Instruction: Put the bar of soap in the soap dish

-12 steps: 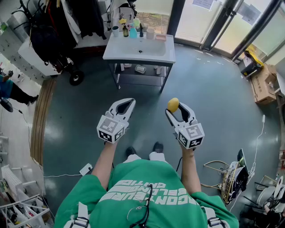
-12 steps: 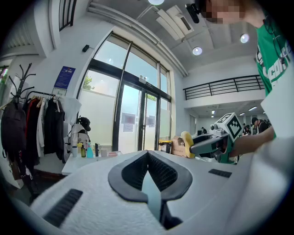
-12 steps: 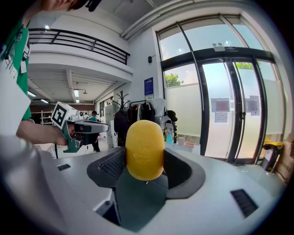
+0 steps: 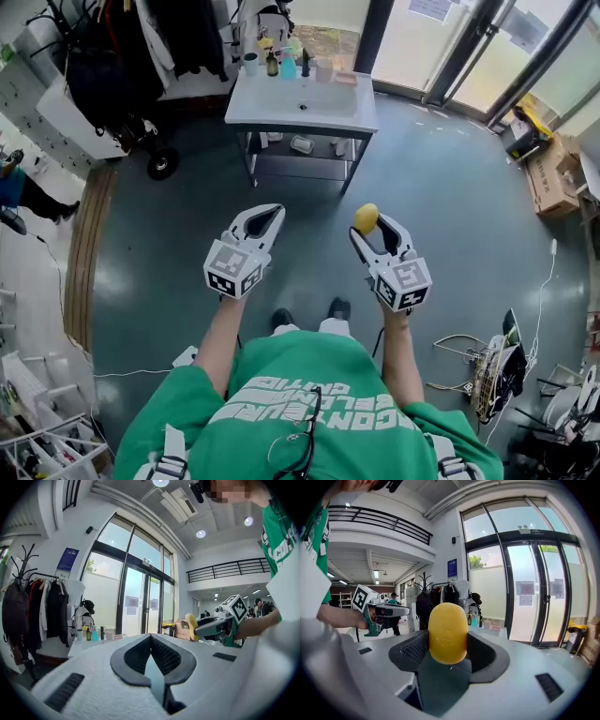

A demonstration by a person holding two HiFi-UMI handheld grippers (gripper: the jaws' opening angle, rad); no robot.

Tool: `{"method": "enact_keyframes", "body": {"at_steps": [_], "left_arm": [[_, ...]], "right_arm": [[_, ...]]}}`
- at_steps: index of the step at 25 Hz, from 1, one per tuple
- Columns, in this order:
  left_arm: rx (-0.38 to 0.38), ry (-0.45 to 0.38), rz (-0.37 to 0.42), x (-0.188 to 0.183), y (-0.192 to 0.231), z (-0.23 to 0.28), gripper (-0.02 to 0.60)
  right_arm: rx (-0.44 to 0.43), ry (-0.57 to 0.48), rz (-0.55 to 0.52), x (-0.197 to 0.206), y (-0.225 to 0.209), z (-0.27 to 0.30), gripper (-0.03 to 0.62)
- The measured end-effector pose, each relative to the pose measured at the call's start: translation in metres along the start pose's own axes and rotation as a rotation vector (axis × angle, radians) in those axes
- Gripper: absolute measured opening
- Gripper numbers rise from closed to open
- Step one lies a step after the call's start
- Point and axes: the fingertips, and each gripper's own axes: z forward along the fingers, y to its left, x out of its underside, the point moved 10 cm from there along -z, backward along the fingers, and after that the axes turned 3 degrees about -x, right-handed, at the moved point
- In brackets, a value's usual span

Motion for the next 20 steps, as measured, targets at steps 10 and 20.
{"method": "enact_keyframes", "body": {"at_steps": [10,20], "left_arm": [[0.007,-0.001,-0.012,0.009,0.043,-0.028,0.008],[-0.058,-0.007,-0.028,0.022,0.085,-0.053,0.008]], "right_arm": [[0.018,0.005,0.002,-0.001,0.035,0.031,0.249],[-0.042,0.02,-0.011,-0.002,0.055,0.079,0.249]]}}
